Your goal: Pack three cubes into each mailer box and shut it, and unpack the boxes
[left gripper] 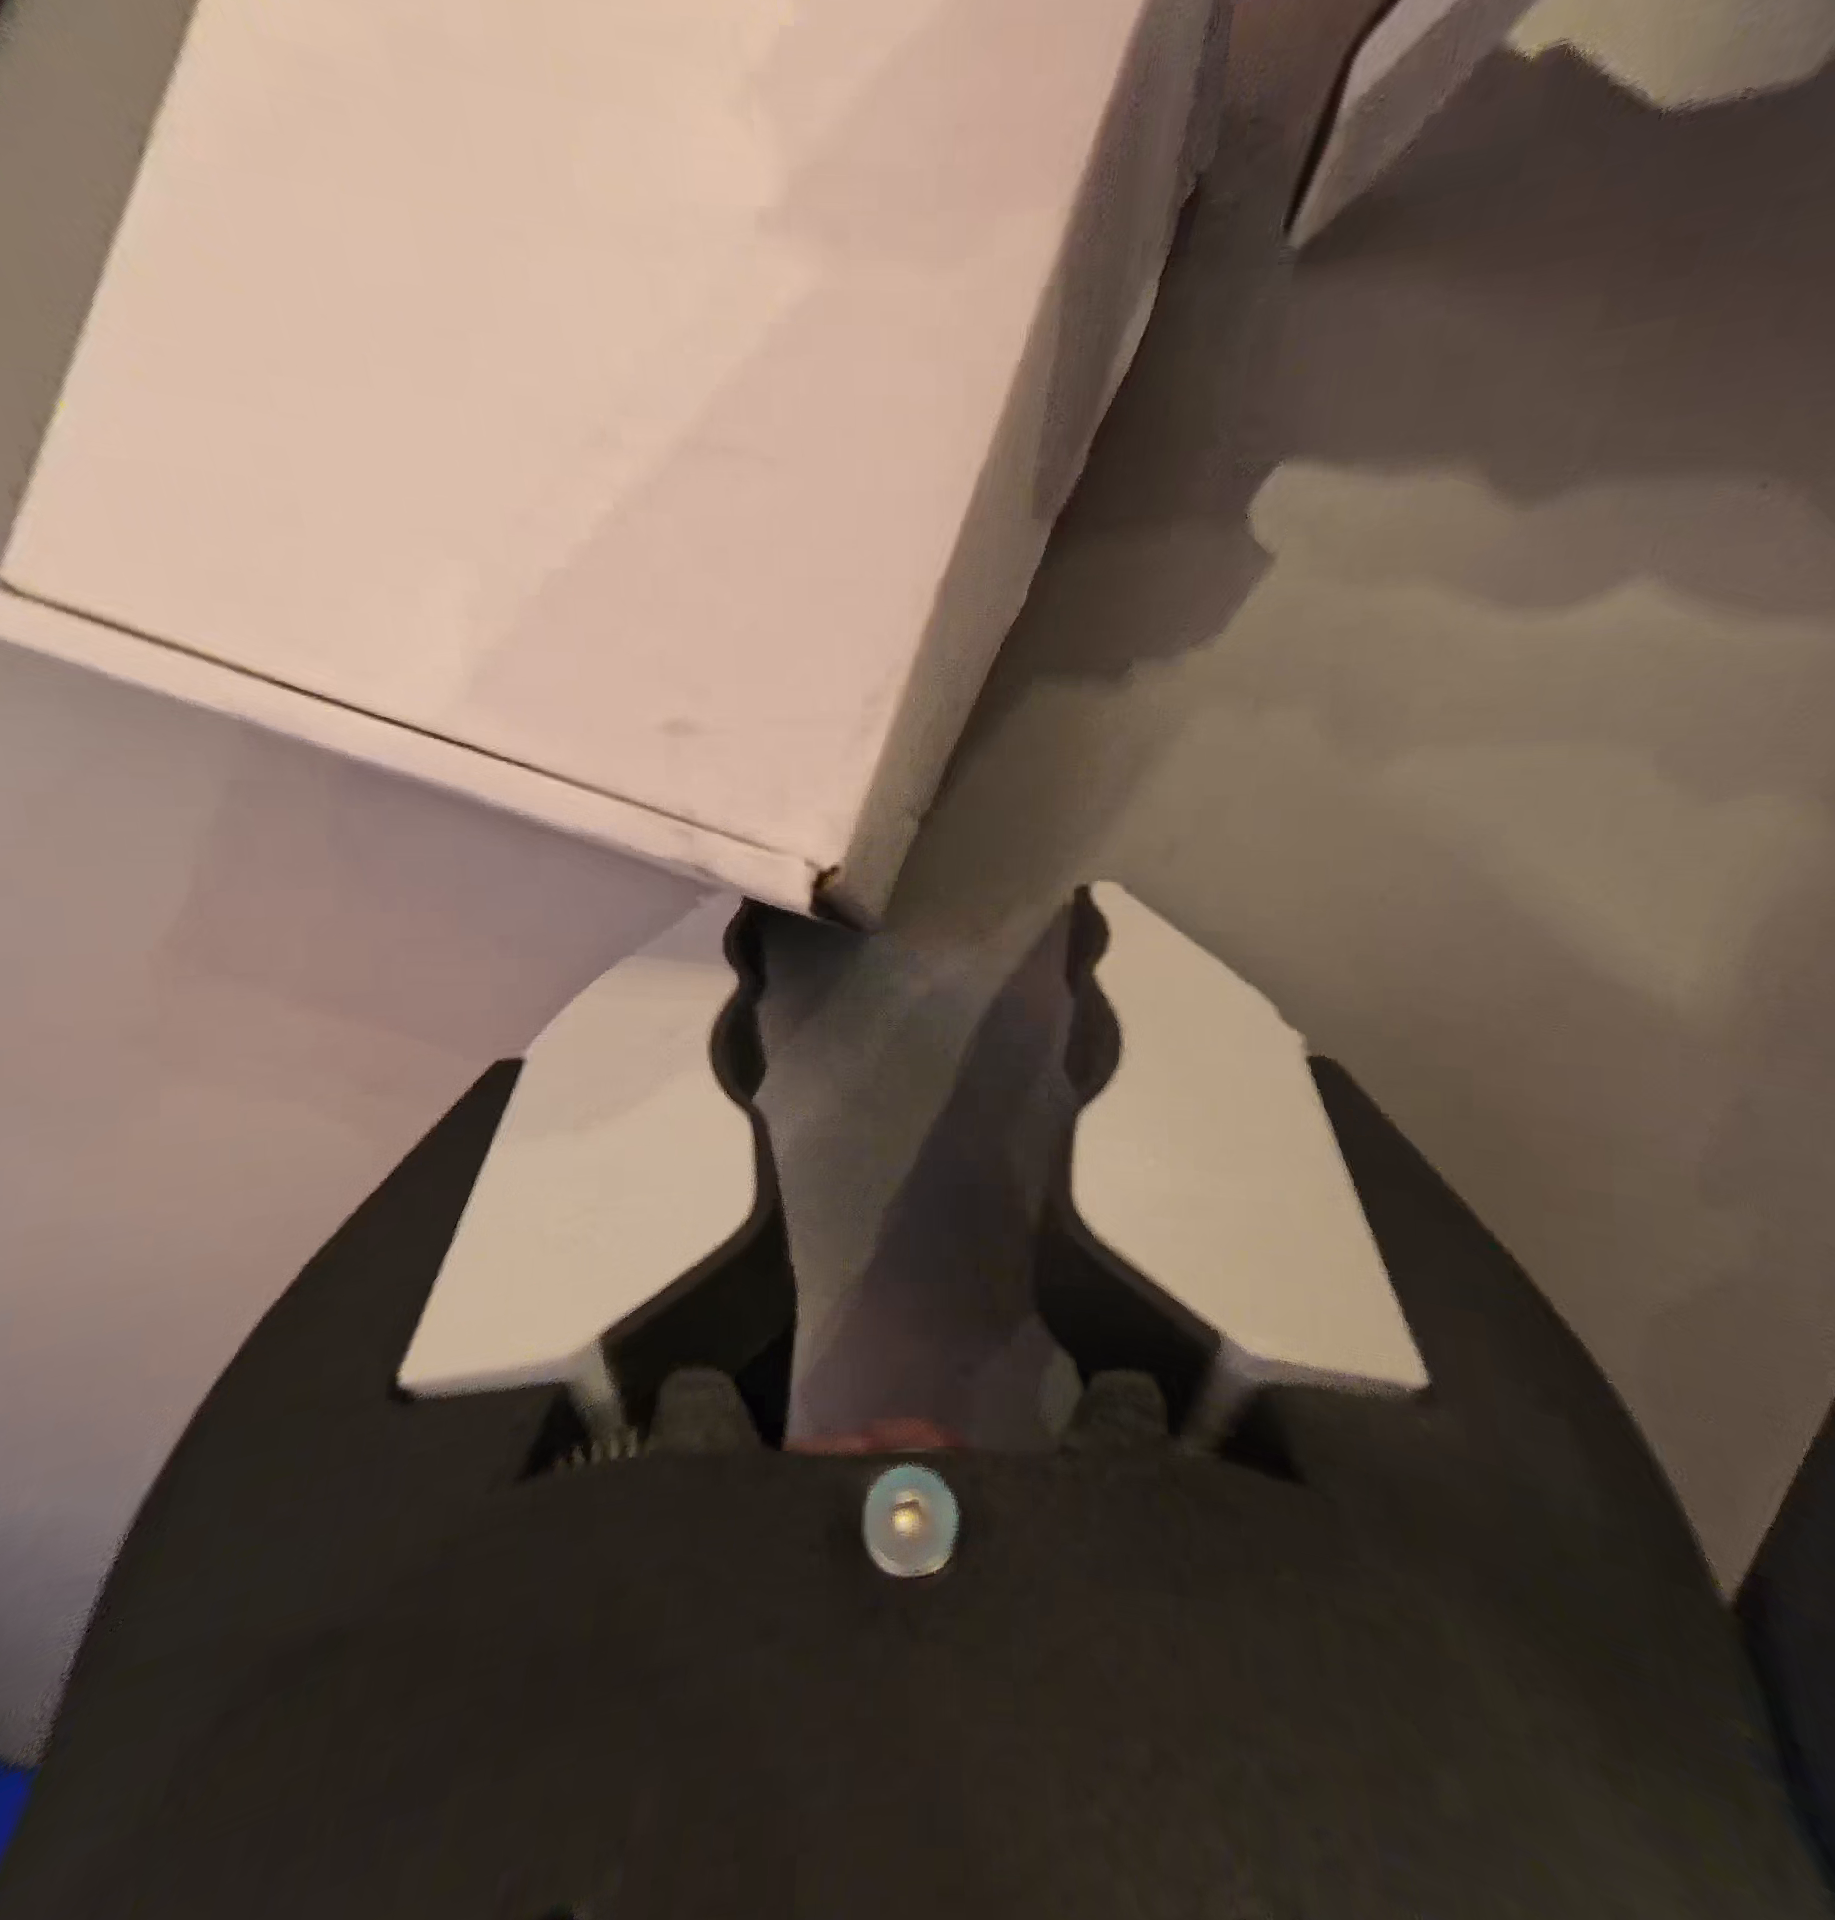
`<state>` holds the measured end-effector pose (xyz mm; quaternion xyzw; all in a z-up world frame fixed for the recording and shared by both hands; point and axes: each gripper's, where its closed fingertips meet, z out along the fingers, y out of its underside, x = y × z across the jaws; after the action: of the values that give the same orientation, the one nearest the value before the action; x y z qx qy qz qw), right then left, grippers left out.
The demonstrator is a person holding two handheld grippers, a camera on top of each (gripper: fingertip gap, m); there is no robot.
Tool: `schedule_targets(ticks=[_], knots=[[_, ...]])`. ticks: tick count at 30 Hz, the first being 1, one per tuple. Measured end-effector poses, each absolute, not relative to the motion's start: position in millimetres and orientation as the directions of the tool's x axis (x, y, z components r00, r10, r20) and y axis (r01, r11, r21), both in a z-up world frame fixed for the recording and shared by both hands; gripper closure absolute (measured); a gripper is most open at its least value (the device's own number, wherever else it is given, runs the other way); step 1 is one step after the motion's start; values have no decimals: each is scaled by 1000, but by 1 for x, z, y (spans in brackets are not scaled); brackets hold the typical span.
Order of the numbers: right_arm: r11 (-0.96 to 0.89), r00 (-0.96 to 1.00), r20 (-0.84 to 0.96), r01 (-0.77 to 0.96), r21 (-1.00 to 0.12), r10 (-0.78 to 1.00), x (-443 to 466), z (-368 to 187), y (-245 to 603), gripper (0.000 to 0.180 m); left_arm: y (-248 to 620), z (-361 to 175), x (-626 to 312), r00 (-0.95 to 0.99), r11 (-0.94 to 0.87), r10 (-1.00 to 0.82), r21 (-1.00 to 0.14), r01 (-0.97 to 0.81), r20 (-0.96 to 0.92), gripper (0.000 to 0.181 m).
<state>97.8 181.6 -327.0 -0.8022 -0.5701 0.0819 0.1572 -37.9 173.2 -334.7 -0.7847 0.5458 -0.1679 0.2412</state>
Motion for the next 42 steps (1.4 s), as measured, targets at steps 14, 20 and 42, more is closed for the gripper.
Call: schedule_targets(ticks=[14,20,42], knots=[[-333,385,49,849,-410,921,96,-328,211,120,195,-335,-31,402,-332,-916,-570,-752,2,117],[-324,375,89,878,-352,923,99,-328,214,130,210,-335,-31,445,-344,-895,-579,-739,-36,138],[-135,218,224,933,-334,950,72,-281,216,44,189,-334,-29,358,-320,-933,-560,-764,45,136]])
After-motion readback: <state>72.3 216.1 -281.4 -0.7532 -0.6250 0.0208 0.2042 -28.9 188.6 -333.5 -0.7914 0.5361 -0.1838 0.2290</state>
